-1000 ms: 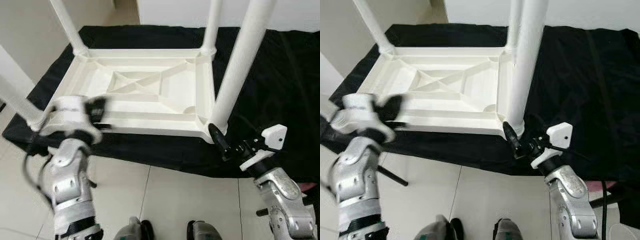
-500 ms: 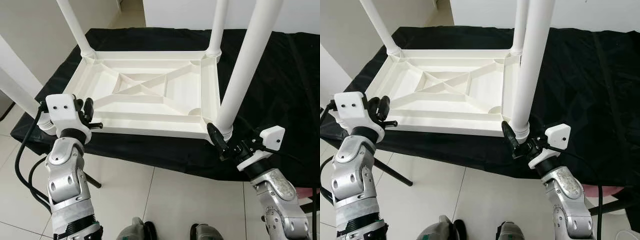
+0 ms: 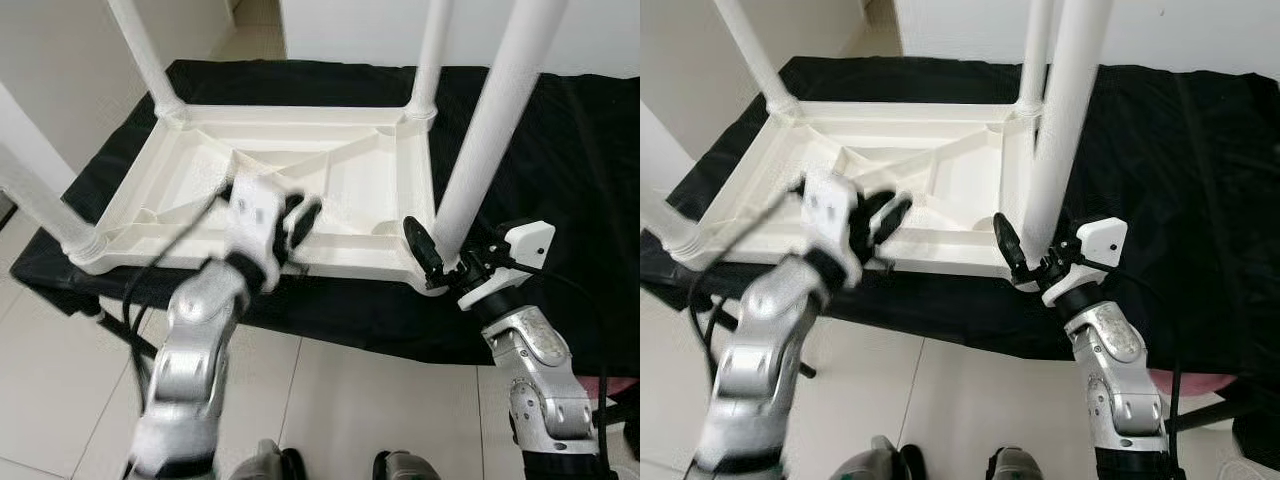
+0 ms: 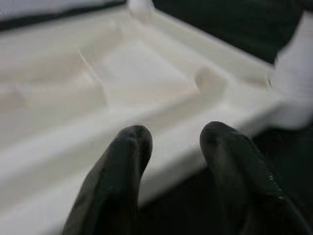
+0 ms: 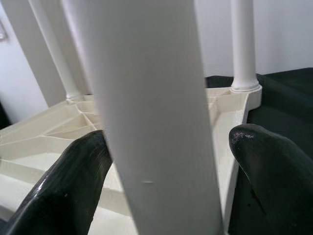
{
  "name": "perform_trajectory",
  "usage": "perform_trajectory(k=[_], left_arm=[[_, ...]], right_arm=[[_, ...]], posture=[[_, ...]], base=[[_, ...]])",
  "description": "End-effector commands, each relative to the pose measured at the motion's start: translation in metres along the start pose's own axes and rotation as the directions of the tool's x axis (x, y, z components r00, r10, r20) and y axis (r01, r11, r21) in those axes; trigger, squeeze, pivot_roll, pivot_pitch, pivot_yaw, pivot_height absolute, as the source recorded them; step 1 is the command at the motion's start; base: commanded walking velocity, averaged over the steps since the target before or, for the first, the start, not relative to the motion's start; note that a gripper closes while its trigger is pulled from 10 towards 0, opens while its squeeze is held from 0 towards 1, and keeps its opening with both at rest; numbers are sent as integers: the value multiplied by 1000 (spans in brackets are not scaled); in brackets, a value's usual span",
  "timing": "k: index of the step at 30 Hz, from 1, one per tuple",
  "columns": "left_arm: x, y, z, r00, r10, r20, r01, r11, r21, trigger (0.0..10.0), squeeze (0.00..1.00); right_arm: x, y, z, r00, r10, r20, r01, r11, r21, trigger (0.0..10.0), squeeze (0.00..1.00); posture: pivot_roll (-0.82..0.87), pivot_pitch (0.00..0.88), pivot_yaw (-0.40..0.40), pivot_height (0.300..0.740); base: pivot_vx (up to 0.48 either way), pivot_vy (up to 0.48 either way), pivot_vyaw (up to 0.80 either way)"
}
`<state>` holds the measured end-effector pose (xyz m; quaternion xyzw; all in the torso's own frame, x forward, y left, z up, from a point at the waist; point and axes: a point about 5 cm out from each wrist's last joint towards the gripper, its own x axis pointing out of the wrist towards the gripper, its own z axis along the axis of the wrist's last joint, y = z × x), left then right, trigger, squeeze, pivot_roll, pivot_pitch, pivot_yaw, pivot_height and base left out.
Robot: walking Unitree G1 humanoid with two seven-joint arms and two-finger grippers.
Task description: Building children table
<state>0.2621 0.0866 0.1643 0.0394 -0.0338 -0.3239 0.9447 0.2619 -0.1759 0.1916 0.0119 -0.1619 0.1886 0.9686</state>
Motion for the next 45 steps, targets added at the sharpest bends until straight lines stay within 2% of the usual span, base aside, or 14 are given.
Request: perform_trajectory(k=[1, 4, 5, 6, 10, 15, 18, 25, 31, 33, 35, 39, 41, 45], left_arm=[[8, -13, 8, 998, -43, 43, 44, 999, -27, 10000, 1000], [9, -20, 9, 994, -107, 26, 106, 994, 26, 10000, 1000], [8, -22, 7, 992, -129, 8, 129, 991, 39, 10000, 337], [6, -23, 5, 990, -144, -2, 144, 988, 51, 10000, 0], [6, -22, 6, 990, -139, 10, 138, 988, 75, 10000, 0], [12, -18, 11, 994, -107, 24, 106, 994, 20, 10000, 0], [21, -10, 20, 997, -44, 69, 47, 998, -41, 10000, 0], [25, 3, 20, 998, 3, 67, 2, 997, -82, 10000, 0], [27, 12, 18, 998, 2, 65, 0, 999, -33, 10000, 0], [36, 25, 23, 995, 52, 82, -52, 999, 9, 10000, 0], [36, 25, 23, 995, 52, 82, -52, 999, 9, 10000, 0], [41, 34, 25, 988, 122, 97, -118, 992, -40, 10000, 0], [41, 37, 21, 984, 153, 88, -144, 984, -102, 10000, 0], [45, 36, 18, 986, 140, 85, -129, 984, -119, 10000, 0]], right_arm=[[4, 3, -1, 1000, 9, 7, -9, 1000, -1, 10000, 0], [7, 2, -1, 1000, 9, 1, -9, 1000, -7, 10000, 0], [7, 2, -1, 1000, 12, -9, -12, 1000, -20, 10000, 0], [7, 1, -1, 1000, 17, -19, -18, 999, -32, 10000, 0], [7, -1, 0, 999, 26, -36, -28, 998, -55, 10000, 0], [7, -2, 0, 998, 45, -52, -49, 996, -77, 10000, 0], [9, -3, -2, 997, 41, -64, -47, 994, -102, 10000, 0], [13, -5, 0, 998, 11, -56, -18, 992, -128, 10000, 0], [15, -2, 1, 999, 20, -44, -26, 988, -150, 10000, 0], [19, 2, -1, 1000, 8, -23, -11, 989, -147, 10000, 0], [19, 2, -1, 1000, 8, -23, -11, 989, -147, 10000, 0], [22, 5, -4, 1000, -13, -11, 11, 989, -147, 10000, 0], [26, 4, -3, 1000, -22, 3, 22, 987, -157, 10000, 0], [28, 6, 0, 1000, -21, 14, 23, 984, -176, 10000, 0]], posture=[[-102, 102, 95, 740], [-101, 103, 94, 740], [-101, 103, 94, 740], [-101, 103, 94, 740], [-115, 107, 88, 740], [-126, 92, 90, 740], [-133, 78, 89, 740], [-170, 64, 86, 740], [-189, 78, 69, 740], [-169, 76, 52, 740], [-169, 76, 52, 740], [-179, 64, 68, 740], [-199, 54, 94, 740], [-216, 55, 90, 740]], base=[[0, 0, 0], [0, 0, 0], [0, 0, 0], [0, 0, 0], [0, 0, 0], [0, 0, 0], [0, 0, 0], [0, 0, 0], [0, 0, 0], [0, 0, 0], [0, 0, 0], [0, 0, 0], [0, 0, 0], [0, 0, 0]])
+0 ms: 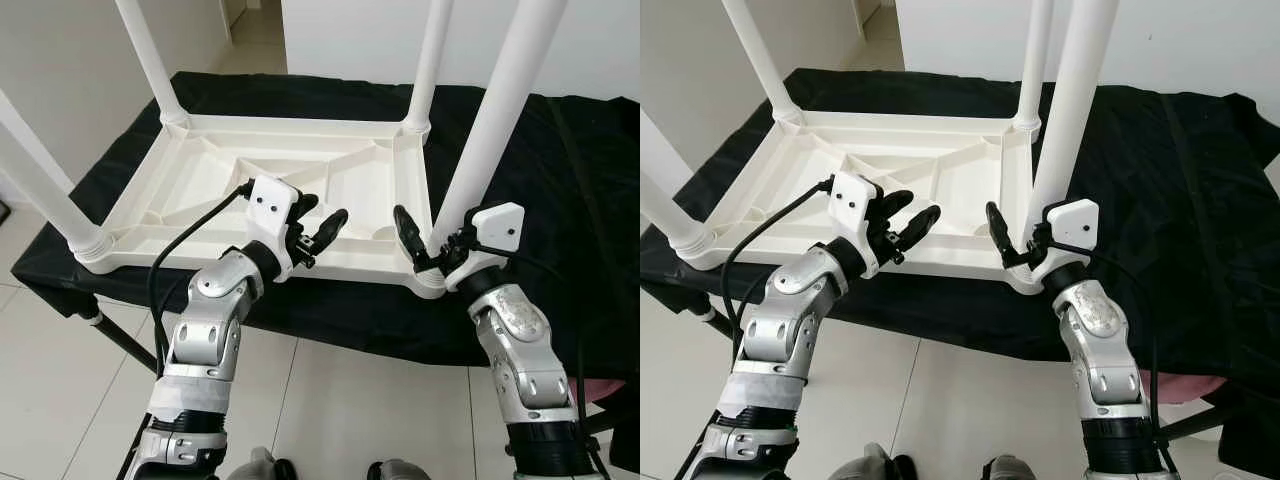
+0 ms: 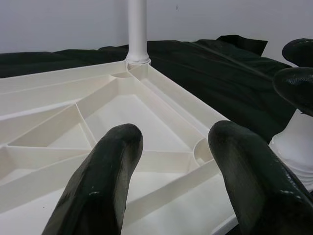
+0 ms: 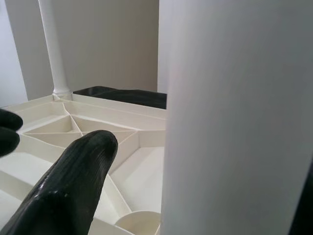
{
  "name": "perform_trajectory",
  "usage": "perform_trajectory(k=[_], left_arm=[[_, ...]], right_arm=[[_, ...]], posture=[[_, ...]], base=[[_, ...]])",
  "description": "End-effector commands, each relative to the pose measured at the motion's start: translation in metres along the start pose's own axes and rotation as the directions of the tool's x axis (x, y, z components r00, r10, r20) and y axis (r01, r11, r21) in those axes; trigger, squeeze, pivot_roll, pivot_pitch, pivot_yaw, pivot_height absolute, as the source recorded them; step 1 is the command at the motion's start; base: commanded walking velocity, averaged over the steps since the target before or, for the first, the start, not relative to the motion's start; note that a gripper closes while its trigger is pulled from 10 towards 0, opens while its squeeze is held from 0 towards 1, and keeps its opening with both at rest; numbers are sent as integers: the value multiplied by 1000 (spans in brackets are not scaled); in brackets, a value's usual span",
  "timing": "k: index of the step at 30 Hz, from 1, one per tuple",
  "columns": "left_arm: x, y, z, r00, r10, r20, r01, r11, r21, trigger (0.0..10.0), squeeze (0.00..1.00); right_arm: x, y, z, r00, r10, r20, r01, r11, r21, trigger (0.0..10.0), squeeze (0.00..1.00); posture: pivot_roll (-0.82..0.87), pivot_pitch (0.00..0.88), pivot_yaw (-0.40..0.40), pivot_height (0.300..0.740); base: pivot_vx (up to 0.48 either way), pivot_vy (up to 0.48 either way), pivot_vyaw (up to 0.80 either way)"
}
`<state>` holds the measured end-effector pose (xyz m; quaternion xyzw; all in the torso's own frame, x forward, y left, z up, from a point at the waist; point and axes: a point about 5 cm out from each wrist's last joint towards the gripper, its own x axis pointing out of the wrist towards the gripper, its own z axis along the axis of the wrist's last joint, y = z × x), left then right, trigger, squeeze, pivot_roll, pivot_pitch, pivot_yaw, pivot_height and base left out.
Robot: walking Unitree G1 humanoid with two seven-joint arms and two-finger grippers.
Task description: Building children table
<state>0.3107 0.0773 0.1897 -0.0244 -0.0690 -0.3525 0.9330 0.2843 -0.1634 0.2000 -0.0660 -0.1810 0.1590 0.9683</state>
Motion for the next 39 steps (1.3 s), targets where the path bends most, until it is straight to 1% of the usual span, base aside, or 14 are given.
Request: perform_trajectory(k=[1, 4, 7, 11, 12, 14, 17, 22, 26, 30, 33, 35, 37, 39], left_arm=[[2, 10, -1, 984, 176, -5, -176, 984, -1, 10000, 0], [3, 9, -1, 986, 166, 0, -166, 986, 7, 10000, 0], [6, 10, -1, 986, 167, 8, -167, 984, 60, 10000, 0], [6, 11, -1, 985, 172, 12, -173, 983, 64, 10000, 0], [6, 12, 1, 983, 182, 18, -183, 981, 70, 10000, 0], [6, 16, 3, 979, 200, 31, -203, 974, 103, 10000, 0], [6, 20, 6, 972, 233, 43, -236, 965, 115, 10000, 0], [5, 20, 7, 971, 232, 49, -237, 961, 145, 10000, 0], [0, 14, 6, 983, 175, 46, -180, 975, 127, 10000, 0], [-7, -4, -2, 998, 58, 24, -61, 988, 145, 10000, 0], [-8, -12, -3, 1000, 7, 19, -9, 989, 147, 10000, 0], [-12, -27, -10, 995, -94, -13, 95, 985, 147, 10000, 0], [-12, -27, -10, 995, -94, -13, 95, 985, 147, 10000, 0], [-13, -33, -13, 991, -129, -27, 132, 980, 149, 10000, 0]], right_arm=[[0, 2, 0, 1000, 2, 2, -2, 1000, -8, 10000, 0], [-1, 1, 0, 1000, 0, 1, 0, 1000, -11, 10000, 0], [-4, 0, -7, 1000, -4, -17, 4, 1000, 4, 10000, 0], [-4, -1, -9, 1000, -6, -22, 6, 1000, 8, 10000, 0], [-2, -1, -10, 1000, -7, -22, 7, 1000, 6, 10000, 0], [3, -2, -11, 1000, -5, -20, 6, 1000, 6, 10000, 0], [6, -6, -13, 1000, -10, -21, 10, 1000, 6, 10000, 0], [7, -8, -18, 999, -4, -39, 4, 1000, 9, 10000, 0], [9, -3, -19, 999, 7, -37, -7, 1000, 20, 10000, 0], [6, 4, -23, 998, 45, -41, -44, 999, 18, 10000, 0], [4, 5, -23, 997, 62, -46, -61, 998, 23, 10000, 0], [-1, 7, -25, 993, 101, -59, -100, 995, 21, 10000, 0], [-1, 7, -25, 993, 101, -59, -100, 995, 21, 10000, 0], [-3, 7, -25, 991, 113, -65, -112, 994, 15, 10000, 0]], posture=[[-212, 59, 88, 740], [-212, 59, 88, 740], [-182, 70, 70, 740], [-182, 70, 70, 740], [-131, 75, 38, 740], [-92, 76, 23, 740], [-68, 72, 18, 740], [-27, 72, 13, 740], [-27, 82, 21, 740], [-31, 85, 28, 740], [-42, 80, 38, 740], [-58, 77, 46, 740], [-58, 77, 46, 740], [-64, 78, 48, 740]], base=[[0, 0, 0], [0, 0, 0], [0, 0, 0], [0, 0, 0], [0, 0, 0], [0, 0, 0], [0, 0, 0], [0, 0, 0], [0, 0, 0], [0, 0, 0], [0, 0, 0], [0, 0, 0], [0, 0, 0], [0, 0, 0]])
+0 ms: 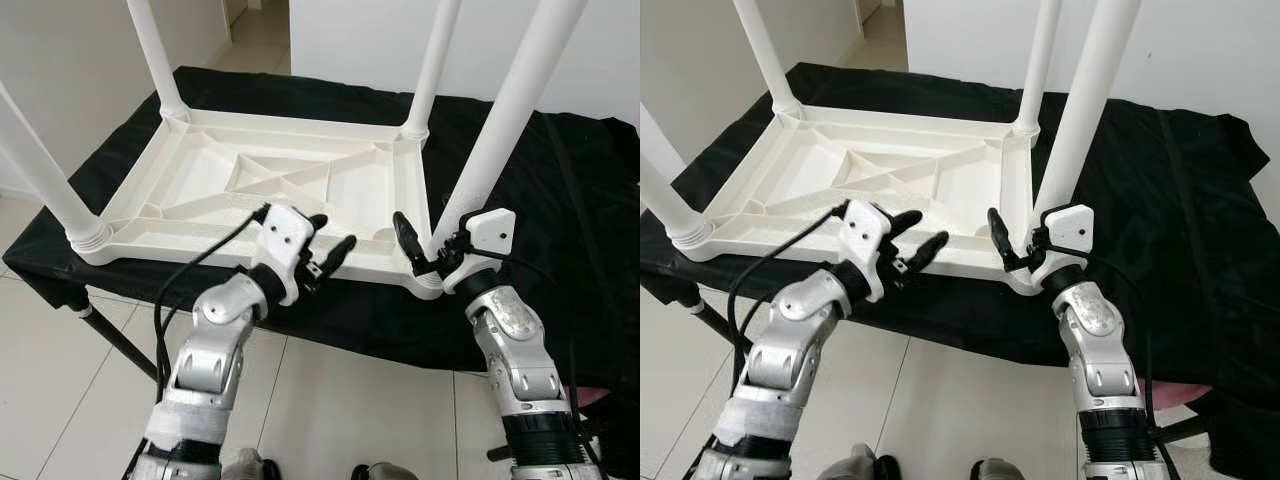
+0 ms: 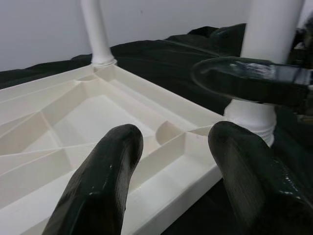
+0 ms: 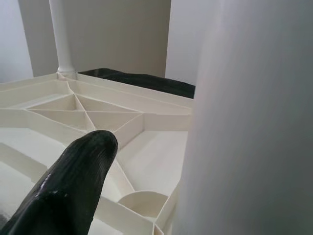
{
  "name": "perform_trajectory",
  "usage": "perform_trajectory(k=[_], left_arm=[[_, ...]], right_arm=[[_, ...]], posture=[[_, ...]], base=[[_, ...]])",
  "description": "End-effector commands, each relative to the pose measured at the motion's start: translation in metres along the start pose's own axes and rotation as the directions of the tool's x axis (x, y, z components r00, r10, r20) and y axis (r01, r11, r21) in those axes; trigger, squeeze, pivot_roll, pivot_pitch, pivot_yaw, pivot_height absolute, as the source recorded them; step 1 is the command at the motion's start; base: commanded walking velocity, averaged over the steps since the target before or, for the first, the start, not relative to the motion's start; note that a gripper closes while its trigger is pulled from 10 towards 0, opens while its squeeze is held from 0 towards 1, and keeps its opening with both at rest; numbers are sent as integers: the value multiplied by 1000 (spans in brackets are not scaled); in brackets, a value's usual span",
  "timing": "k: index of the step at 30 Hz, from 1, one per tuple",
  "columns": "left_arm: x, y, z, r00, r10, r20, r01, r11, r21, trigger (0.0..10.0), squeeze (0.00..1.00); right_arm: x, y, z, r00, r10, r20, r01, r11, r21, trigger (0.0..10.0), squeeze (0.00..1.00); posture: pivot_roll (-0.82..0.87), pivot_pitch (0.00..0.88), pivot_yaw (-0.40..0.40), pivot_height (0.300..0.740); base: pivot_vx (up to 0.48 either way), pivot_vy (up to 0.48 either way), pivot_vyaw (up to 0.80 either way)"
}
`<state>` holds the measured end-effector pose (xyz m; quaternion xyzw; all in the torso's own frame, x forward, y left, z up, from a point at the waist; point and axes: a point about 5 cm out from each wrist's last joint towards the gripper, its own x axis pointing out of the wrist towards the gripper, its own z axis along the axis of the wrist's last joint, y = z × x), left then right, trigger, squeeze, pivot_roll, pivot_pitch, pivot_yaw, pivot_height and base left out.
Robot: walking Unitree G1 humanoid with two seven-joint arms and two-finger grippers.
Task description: Building children table
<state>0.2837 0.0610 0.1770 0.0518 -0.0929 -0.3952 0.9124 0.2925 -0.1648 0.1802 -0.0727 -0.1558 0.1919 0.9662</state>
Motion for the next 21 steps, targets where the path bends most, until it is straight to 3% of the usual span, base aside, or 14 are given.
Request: perform_trajectory(k=[1, 7, 19, 20, 21], left_arm=[[-1, -12, -4, 996, -91, -11, 90, 996, -14, 10000, 0], [1, -24, -8, 980, -196, -23, 196, 981, 9, 10000, 0], [5, -29, -4, 975, -222, -12, 222, 975, -8, 10000, 0], [5, -31, -5, 972, -233, -20, 233, 972, -9, 10000, 0], [4, -34, -7, 968, -250, -29, 250, 968, 7, 10000, 0]], right_arm=[[-7, 5, -8, 998, 54, -44, -54, 999, -2, 10000, 0], [-15, 4, -18, 987, 122, -106, -123, 992, -2, 10000, 0], [-26, 7, -21, 965, 218, -146, -218, 976, 15, 10000, 0], [-28, 3, -23, 963, 216, -160, -217, 976, 9, 3843, 0], [-29, -1, -26, 959, 219, -177, -220, 975, 15, 0, 0]], posture=[[-85, 77, 48, 740], [-121, 77, 55, 740], [-134, 56, 65, 740], [-138, 53, 69, 740], [-140, 51, 70, 740]], base=[[0, 0, 0], [0, 0, 0], [0, 0, 0], [0, 0, 0], [0, 0, 0]])
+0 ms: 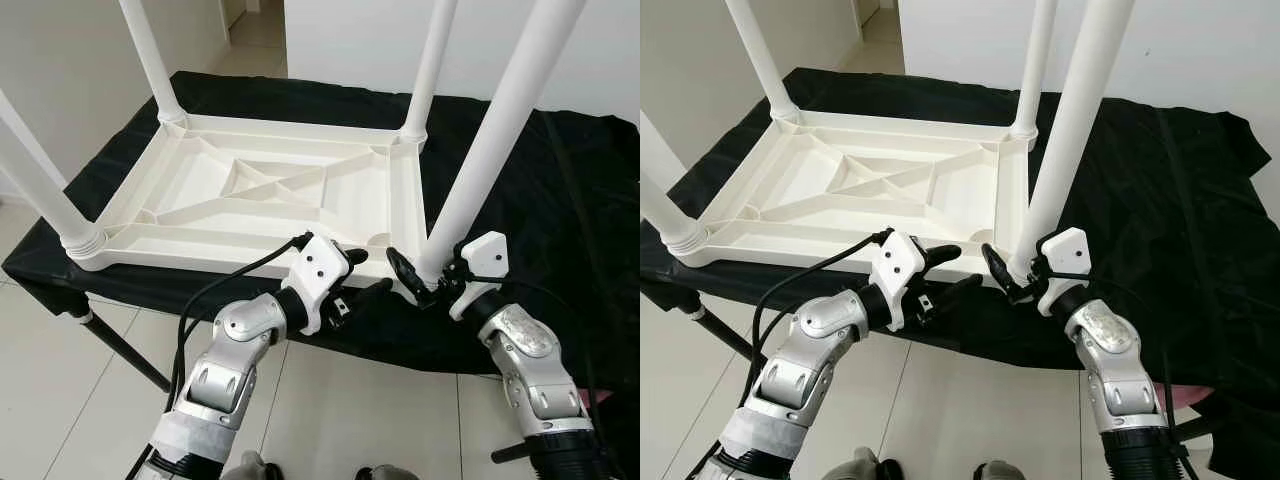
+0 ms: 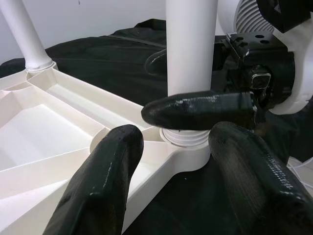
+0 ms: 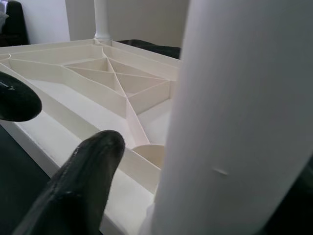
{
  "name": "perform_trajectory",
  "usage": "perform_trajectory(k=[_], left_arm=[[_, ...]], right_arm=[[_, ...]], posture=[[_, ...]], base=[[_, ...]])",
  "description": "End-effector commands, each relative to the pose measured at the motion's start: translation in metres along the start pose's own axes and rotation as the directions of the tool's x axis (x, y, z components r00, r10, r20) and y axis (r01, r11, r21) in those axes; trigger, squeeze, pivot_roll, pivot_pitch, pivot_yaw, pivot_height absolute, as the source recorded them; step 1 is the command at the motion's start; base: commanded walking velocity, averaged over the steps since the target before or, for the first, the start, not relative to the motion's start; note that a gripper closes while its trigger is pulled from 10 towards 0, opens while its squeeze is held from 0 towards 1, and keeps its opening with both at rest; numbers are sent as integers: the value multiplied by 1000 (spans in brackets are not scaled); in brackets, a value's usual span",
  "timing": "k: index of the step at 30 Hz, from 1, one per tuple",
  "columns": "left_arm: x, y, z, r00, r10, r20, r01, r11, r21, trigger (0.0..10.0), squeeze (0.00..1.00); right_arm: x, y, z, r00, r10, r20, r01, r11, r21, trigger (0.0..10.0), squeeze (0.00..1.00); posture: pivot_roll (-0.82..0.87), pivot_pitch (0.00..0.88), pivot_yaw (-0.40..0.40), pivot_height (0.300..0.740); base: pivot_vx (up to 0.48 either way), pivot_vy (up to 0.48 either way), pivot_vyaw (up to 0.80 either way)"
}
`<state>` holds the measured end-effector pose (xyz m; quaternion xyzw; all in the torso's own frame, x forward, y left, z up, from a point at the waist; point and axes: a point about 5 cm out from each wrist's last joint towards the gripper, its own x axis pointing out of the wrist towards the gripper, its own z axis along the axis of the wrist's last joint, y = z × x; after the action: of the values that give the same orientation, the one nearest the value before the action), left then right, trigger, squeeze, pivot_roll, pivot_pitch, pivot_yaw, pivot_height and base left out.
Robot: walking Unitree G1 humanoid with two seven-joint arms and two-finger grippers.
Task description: Building children table
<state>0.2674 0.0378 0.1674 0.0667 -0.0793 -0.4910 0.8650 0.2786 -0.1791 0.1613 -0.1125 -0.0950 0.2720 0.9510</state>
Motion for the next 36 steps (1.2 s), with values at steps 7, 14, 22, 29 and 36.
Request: perform_trajectory(k=[7, 14, 22, 29, 36], left_arm=[[1, -4, -8, 998, -38, -48, 39, 999, 15, 10000, 0], [0, -1, -9, 998, -23, -52, 24, 1000, 16, 10000, 0], [-1, 1, -12, 997, 13, -69, -12, 1000, 15, 10000, 0], [0, 4, -12, 997, 32, -71, -31, 999, 22, 10000, 0], [-4, 10, -11, 996, 48, -70, -46, 999, 24, 10000, 0]], right_arm=[[-1, 1, -16, 994, 16, -108, -13, 999, 32, 0, 0], [1, 4, -18, 989, -55, -137, 63, 997, 53, 0, 0], [15, 41, -13, 873, -431, -227, 468, 872, 142, 0, 0], [18, 51, -7, 847, -490, -208, 519, 846, 120, 0, 0], [22, 52, 3, 896, -419, -150, 439, 887, 146, 10000, 16]], posture=[[-148, 54, 62, 740], [-154, 57, 62, 740], [-150, 56, 56, 740], [-149, 47, 55, 740], [-154, 35, 51, 740]], base=[[0, 0, 0], [0, 0, 0], [0, 0, 0], [0, 0, 0], [0, 0, 0]])
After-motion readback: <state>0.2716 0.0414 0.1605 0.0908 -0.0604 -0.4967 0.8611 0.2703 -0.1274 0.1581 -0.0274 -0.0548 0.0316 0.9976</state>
